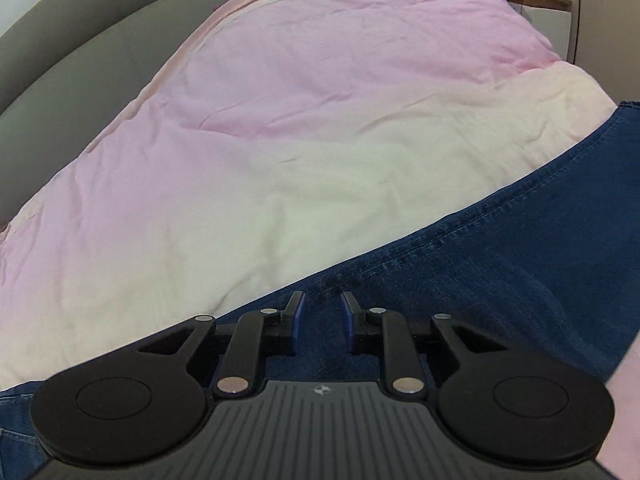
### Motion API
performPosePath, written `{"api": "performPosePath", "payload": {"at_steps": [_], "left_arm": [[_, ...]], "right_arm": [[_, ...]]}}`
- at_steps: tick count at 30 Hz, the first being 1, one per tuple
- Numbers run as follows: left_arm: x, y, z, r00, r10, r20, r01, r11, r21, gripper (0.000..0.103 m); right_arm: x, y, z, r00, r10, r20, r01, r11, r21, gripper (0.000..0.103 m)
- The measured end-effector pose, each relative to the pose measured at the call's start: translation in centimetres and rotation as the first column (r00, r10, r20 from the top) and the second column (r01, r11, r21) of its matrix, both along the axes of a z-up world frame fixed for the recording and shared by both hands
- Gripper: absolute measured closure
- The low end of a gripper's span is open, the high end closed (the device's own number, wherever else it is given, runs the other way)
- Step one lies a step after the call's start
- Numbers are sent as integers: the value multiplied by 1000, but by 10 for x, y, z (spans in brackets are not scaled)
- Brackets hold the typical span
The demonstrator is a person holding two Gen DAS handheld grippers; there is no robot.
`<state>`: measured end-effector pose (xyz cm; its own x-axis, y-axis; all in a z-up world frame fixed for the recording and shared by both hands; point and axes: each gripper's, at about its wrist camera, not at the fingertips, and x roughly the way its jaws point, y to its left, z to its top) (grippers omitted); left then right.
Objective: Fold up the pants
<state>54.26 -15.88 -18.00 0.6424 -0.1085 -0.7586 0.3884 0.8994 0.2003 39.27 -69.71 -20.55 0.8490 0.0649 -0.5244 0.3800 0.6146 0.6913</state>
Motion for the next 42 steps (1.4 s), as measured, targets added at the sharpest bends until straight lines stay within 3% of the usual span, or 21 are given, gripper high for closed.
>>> {"api": "performPosePath", "payload": {"at_steps": [5,9,12,17,20,23,26,30,34,36,38,42], "left_arm": [[-43,61,54,999,12,35,-12,1000,-7,77],[-73,131,87,994,105,5,-104,991,-80,77],[-98,180,94,983,182,-7,-181,973,-143,77],[-131,246,85,952,299,-66,-306,926,-222,77],[-146,274,73,938,326,-115,-346,886,-307,77],[-159,293,57,931,323,-168,-364,846,-390,79],[-162,300,37,927,316,-204,-375,824,-425,79],[-163,304,13,923,301,-240,-381,800,-463,80],[-161,307,-1,918,276,-284,-391,746,-539,80],[-156,307,-5,918,246,-309,-387,717,-579,78],[-148,306,-9,914,221,-340,-394,680,-618,63],[-133,300,-18,894,176,-411,-428,602,-674,49]], "right_arm": [[8,41,76,989,124,86,-118,990,-72,96],[22,101,133,963,242,120,-225,964,-139,96],[35,157,162,938,318,139,-294,941,-168,96],[69,263,184,898,426,105,-400,893,-204,96],[89,335,180,864,499,64,-476,853,-214,96],[100,409,165,810,586,15,-569,793,-218,96],[101,480,137,737,672,-72,-669,709,-226,96],[87,554,80,597,774,-211,-799,551,-241,96],[59,591,32,489,807,-331,-870,421,-257,95],[47,600,12,433,806,-404,-896,336,-290,95],[38,605,-2,397,800,-450,-905,259,-338,95],[34,614,-4,336,801,-495,-911,143,-386,85]]}}
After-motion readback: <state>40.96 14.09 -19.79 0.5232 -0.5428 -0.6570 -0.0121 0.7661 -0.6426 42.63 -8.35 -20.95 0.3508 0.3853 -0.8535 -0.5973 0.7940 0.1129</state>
